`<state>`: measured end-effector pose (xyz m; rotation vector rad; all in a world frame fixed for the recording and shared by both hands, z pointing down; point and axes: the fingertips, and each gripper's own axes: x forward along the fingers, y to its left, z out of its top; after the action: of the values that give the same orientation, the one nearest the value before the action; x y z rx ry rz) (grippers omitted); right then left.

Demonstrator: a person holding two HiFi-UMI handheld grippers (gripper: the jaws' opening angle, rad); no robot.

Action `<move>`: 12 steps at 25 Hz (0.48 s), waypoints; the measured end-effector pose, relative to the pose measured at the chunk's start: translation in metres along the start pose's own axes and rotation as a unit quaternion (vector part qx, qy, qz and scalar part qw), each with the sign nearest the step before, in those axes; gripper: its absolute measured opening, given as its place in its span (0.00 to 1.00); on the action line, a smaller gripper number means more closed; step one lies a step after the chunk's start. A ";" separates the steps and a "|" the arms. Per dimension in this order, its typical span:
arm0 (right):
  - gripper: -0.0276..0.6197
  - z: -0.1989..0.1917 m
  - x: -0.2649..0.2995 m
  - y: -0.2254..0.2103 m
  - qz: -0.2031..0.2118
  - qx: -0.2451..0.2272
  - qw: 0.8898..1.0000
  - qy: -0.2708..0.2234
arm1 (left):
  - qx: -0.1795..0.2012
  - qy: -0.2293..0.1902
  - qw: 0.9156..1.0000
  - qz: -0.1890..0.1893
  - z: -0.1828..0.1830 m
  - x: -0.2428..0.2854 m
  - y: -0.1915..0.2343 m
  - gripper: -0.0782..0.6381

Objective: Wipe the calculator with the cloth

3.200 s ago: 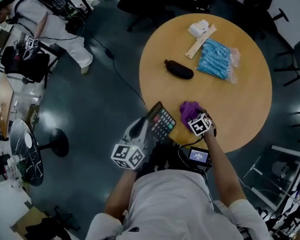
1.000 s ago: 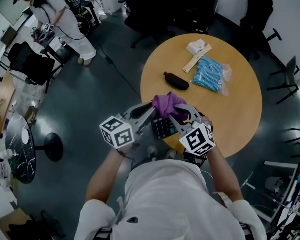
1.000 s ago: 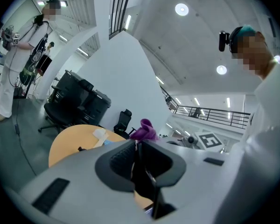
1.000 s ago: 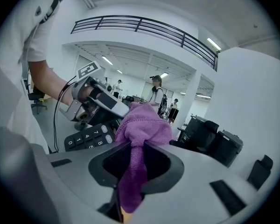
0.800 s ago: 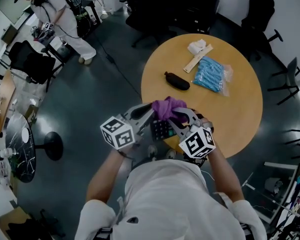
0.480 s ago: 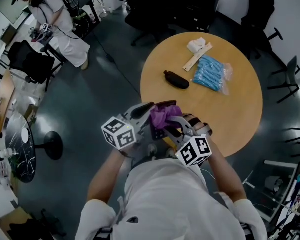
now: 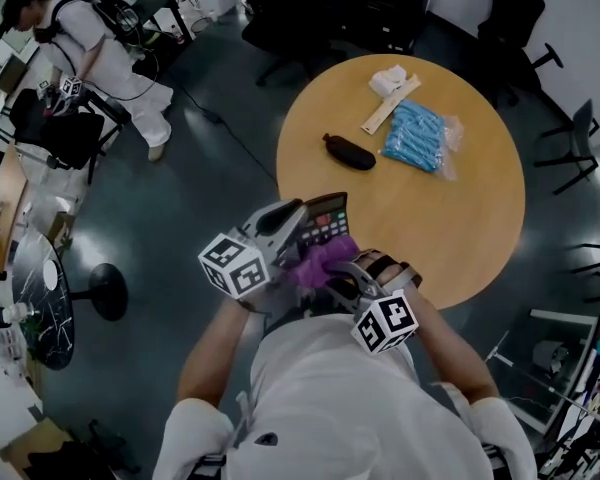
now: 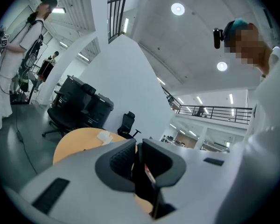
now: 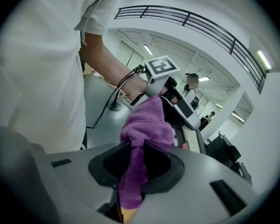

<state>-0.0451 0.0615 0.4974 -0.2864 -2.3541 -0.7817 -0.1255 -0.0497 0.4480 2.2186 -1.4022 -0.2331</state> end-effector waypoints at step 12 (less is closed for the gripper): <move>0.17 -0.017 -0.067 -0.086 -0.144 0.175 0.970 -0.092 | 0.040 -0.013 0.999 -0.015 -0.003 -0.005 -0.013 0.18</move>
<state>-0.0174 -0.0181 0.4257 0.1422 -2.6920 -0.4673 -0.1160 -0.0401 0.4439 2.3106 -1.4171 -0.2209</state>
